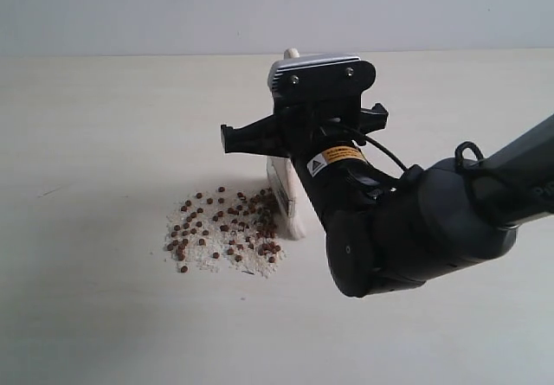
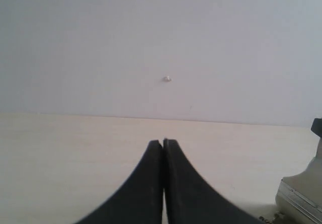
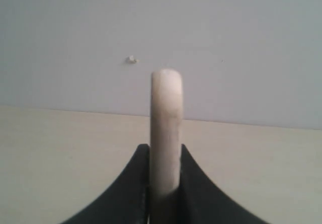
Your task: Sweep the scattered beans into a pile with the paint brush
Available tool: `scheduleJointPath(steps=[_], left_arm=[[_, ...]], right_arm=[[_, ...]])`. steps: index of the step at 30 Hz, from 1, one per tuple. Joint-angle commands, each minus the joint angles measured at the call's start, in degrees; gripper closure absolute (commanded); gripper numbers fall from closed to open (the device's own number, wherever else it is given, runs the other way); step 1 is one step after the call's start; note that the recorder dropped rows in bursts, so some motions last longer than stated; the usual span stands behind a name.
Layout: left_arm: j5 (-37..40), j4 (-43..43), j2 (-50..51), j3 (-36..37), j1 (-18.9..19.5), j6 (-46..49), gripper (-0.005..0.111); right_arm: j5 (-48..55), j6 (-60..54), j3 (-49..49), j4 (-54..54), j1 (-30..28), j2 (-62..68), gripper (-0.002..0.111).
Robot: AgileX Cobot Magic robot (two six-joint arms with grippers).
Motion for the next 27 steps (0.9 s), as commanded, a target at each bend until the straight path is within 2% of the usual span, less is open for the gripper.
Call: scheduleJointPath(steps=[1,13,22,24,27], left_arm=[[0.0,-0.4,-0.5,0.2,0.1,0.3,0.107],[0.0,-0.4,-0.5,0.2,0.1,0.4,0.107],[0.0,-0.4,-0.5,0.2,0.1,0.4,0.107],[0.0,-0.4,-0.5,0.2,0.1,0.4,0.107],[0.0,-0.4,-0.5,0.2,0.1,0.4,0.107]], right_arm=[[2.1,0.9,-0.3,-1.6,-0.2,0.0,0.108],[1.9,-3.9,-0.3,-1.4,-0.2,-7.1,0.108],[10.0,-17.2,0.6,11.2,-0.2,-16.1,0.108],[8.9,-14.4,2.5,11.8,0.9,-17.1,0.108],[3.5,-12.9,4.3,15.3,5.9,-17.4,0.108]])
